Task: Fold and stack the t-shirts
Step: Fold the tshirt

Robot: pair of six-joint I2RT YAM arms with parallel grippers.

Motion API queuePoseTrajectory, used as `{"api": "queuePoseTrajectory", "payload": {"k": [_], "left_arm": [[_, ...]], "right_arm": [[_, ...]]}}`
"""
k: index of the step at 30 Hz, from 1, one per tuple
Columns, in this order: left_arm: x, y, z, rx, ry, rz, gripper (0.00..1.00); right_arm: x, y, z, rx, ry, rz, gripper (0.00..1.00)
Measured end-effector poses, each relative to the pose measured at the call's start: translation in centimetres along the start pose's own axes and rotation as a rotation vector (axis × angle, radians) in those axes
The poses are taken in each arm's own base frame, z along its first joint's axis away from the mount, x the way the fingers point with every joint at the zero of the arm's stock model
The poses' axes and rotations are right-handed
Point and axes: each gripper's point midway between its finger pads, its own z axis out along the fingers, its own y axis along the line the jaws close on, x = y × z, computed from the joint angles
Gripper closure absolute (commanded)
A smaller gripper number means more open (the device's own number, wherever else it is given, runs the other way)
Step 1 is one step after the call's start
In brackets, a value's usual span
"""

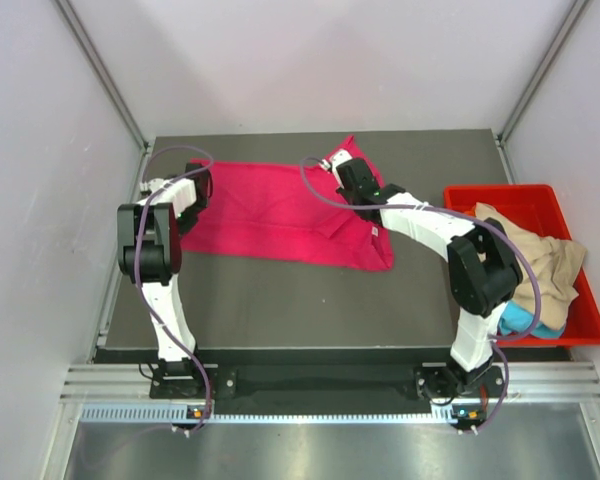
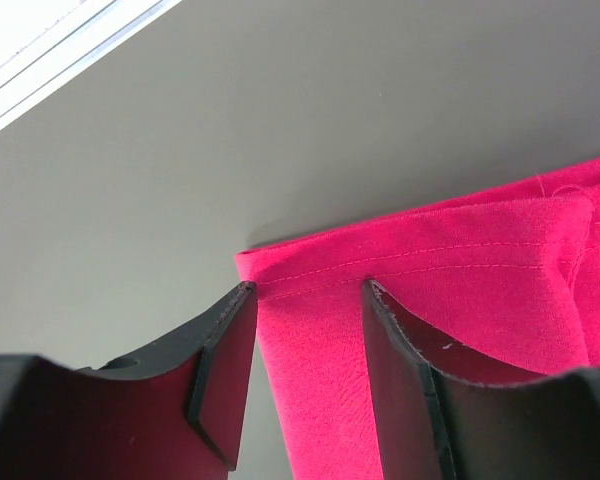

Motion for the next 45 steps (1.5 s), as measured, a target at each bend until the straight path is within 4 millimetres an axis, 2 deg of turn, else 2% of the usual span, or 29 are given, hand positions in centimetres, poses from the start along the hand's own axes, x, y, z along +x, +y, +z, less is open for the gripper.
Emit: {"api": "queuePoseTrajectory", "payload": {"k": [5,12,19,24,25,26,29,32,35,38,41,45], "left_arm": [[-0.1,0.0,0.0,-0.007,-0.003,0.002,0.49],[-0.1,0.0,0.1,-0.014,-0.001,0.008,0.49],[-0.2,0.1,0.1,-0.022,-0.006,0.013,0.49],[-0.2,0.1,0.1,-0.024,-0.008,0.015,0.49],[-0.2,0.1,0.1,-0.025,-0.009,0.016,0.49],[-0.2,0.1,0.1,-0.025,-0.009,0.016,0.49],[-0.2,0.0,0.1,-0.024,-0.009,0.019,0.49],[-0.3,0.0,0.1,-0.022,-0.006,0.033,0.49],[-0.3,0.0,0.1,-0.020,-0.002,0.046,0.48],[-0.2,-0.1,0.1,-0.014,0.007,0.055,0.48],[-0.2,-0.2,0.0,-0.007,0.015,0.065,0.49],[-0.2,-0.3,-0.1,0.002,0.026,0.072,0.49]], "right_arm": [[-1.5,-0.4,0.7,0.015,-0.079,-0.044,1.00],[-2.1,0.3,1.7,-0.006,-0.140,-0.121,0.99],[-1.4,1.6,3.2,-0.040,-0.132,-0.171,0.97],[-1.1,1.6,3.6,-0.032,-0.126,-0.181,0.94],[-1.2,1.5,3.7,-0.028,-0.127,-0.176,0.92],[-1.2,1.4,3.8,-0.023,-0.126,-0.169,0.79],[-1.0,0.9,4.5,-0.014,-0.096,-0.116,0.62],[-1.4,-0.3,5.1,0.010,-0.033,-0.017,0.57],[-1.9,-2.3,4.2,0.041,0.060,0.200,0.57],[-0.8,-4.0,2.0,0.065,0.149,0.456,0.59],[2.8,-4.4,-0.9,0.092,0.271,0.678,0.61],[7.9,-2.8,-4.9,0.119,0.419,0.911,0.60]]}}
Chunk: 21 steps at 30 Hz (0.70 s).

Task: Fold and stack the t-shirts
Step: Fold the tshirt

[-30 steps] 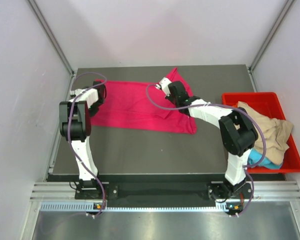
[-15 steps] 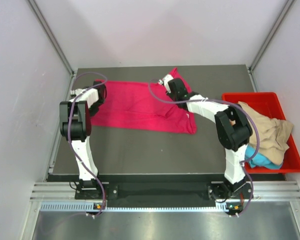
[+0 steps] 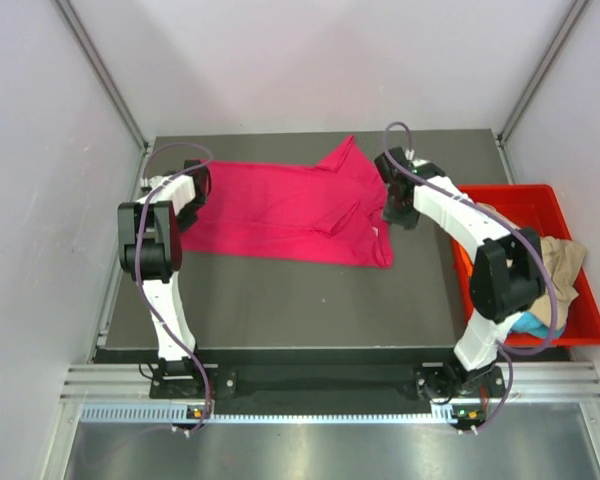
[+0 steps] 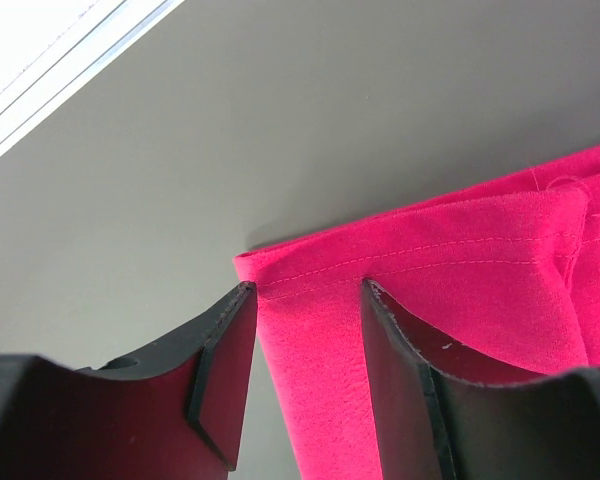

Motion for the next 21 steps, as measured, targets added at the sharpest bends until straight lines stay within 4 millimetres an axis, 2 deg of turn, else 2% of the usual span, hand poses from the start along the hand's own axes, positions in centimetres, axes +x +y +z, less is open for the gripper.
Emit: {"api": "queuePoseTrajectory", "payload": {"k": [4,10,12,21], "left_arm": [[0.0,0.0,0.0,0.001,0.001,0.006,0.49],[0.0,0.0,0.0,-0.001,0.001,0.012,0.49],[0.0,0.0,0.0,-0.002,0.000,0.013,0.49],[-0.1,0.1,0.1,-0.010,-0.006,0.016,0.49]], "right_arm": [[4.0,-1.3,-0.1,0.024,0.100,0.144,0.61],[9.0,-2.4,1.7,0.082,0.222,0.268,0.61],[9.6,-2.5,2.0,0.090,0.235,0.292,0.61],[9.6,-1.2,3.8,0.071,0.222,0.349,0.62]]}}
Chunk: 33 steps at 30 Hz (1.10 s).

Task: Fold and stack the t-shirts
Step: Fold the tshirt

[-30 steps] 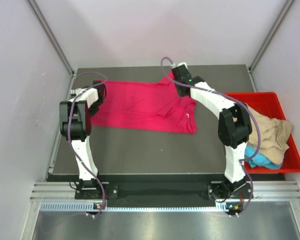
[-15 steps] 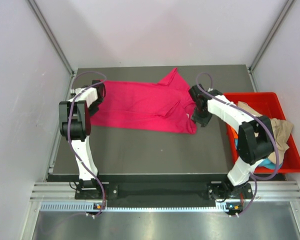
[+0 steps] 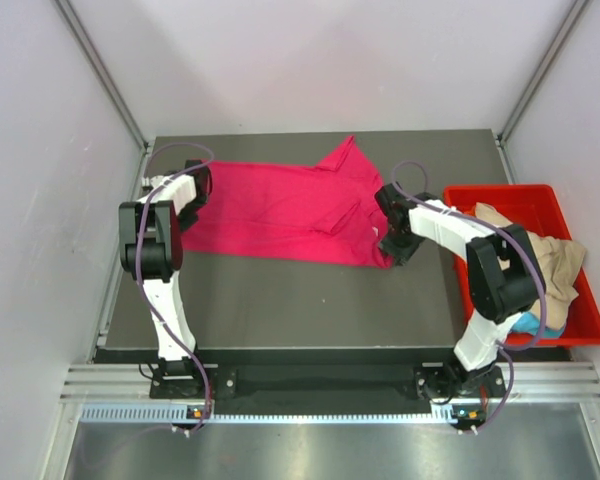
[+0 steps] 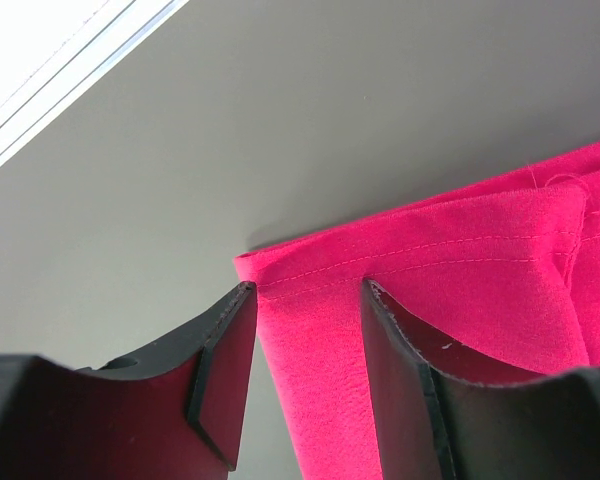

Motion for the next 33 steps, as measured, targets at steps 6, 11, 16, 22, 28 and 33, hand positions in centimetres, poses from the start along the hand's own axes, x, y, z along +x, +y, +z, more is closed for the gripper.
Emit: {"api": "queuePoseTrajectory", "payload": {"k": [6,11,16,22,28,33], "left_arm": [[0.0,0.0,0.0,-0.003,-0.003,0.000,0.49],[-0.1,0.2,0.1,-0.026,-0.007,0.008,0.49],[-0.1,0.5,0.2,-0.061,-0.024,0.019,0.49],[0.0,0.9,0.3,-0.077,-0.031,0.012,0.49],[0.8,2.4,0.2,-0.096,-0.024,0.023,0.49],[1.9,3.8,-0.1,-0.097,-0.002,0.020,0.48]], "right_arm": [[0.6,-0.5,1.8,0.032,0.007,0.006,0.78],[0.3,-0.5,2.0,0.019,-0.006,0.036,1.00],[0.2,-1.0,2.1,0.001,-0.020,0.051,1.00],[0.0,-2.6,2.1,-0.019,-0.046,0.078,1.00],[0.0,-3.8,2.1,-0.046,-0.066,0.100,1.00],[0.2,-4.2,2.1,-0.082,-0.081,0.103,1.00]]}}
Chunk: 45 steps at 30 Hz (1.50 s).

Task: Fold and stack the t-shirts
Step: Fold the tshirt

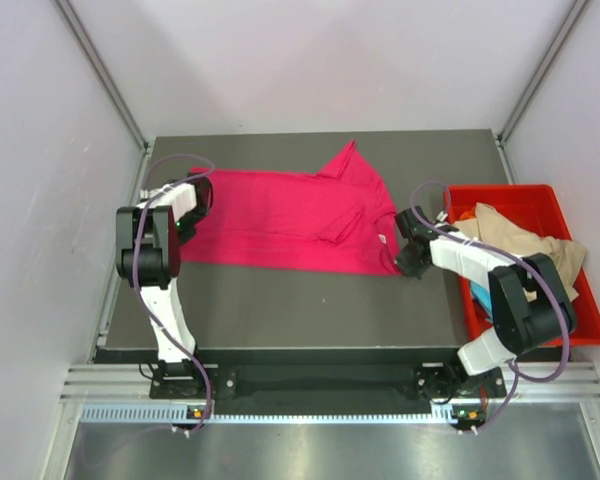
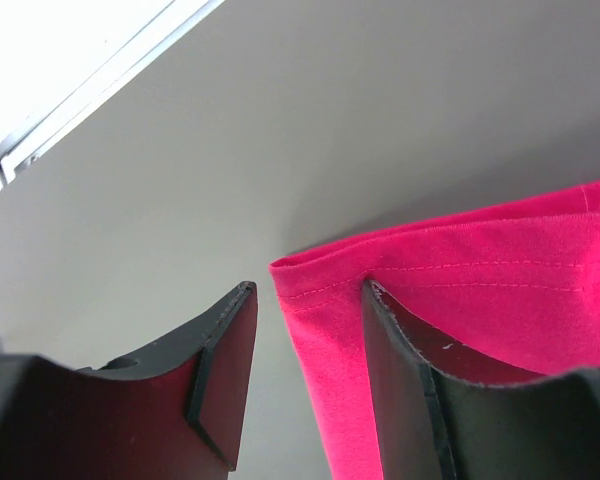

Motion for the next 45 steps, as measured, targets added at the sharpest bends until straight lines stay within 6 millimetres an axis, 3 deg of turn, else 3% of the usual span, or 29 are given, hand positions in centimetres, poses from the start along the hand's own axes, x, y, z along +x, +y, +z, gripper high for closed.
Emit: {"api": "queuePoseTrajectory", "payload": {"k": [7,9,14,17,23,25,29,36,45], "left_arm": [[1.3,1.3,-1.0,0.037,0.059,0.007,0.45],[1.1,1.4,-1.4,0.053,0.063,0.004,0.40],[0.5,1.4,-3.0,0.122,0.084,0.034,0.37],[-0.8,1.5,-4.5,0.183,0.072,0.031,0.37],[-3.2,0.6,-9.0,0.408,0.076,-0.006,0.37],[-3.0,-0.5,-10.5,0.521,0.104,-0.016,0.37],[-1.2,-1.8,-11.7,0.643,0.180,-0.001,0.37],[1.3,-3.2,-11.1,0.675,0.258,0.043,0.37],[6.1,-3.1,-6.1,0.507,0.335,0.114,0.37]], "right_arm": [[0.3,-1.7,-0.4,0.000,-0.011,-0.018,0.89],[0.3,-2.4,-0.6,0.019,-0.009,-0.050,0.87],[0.1,-4.3,-1.5,0.056,-0.016,-0.183,0.71],[-0.6,-4.1,-2.7,0.002,-0.037,-0.269,0.61],[-1.4,-2.5,-5.6,-0.154,-0.066,-0.445,0.68],[-1.3,-1.5,-6.4,-0.208,-0.051,-0.498,0.73],[-0.6,0.2,-7.1,-0.296,0.001,-0.593,0.73],[1.1,-0.6,-5.3,-0.280,0.107,-0.743,0.67],[1.9,-1.6,-1.8,-0.179,0.184,-0.835,0.83]]}}
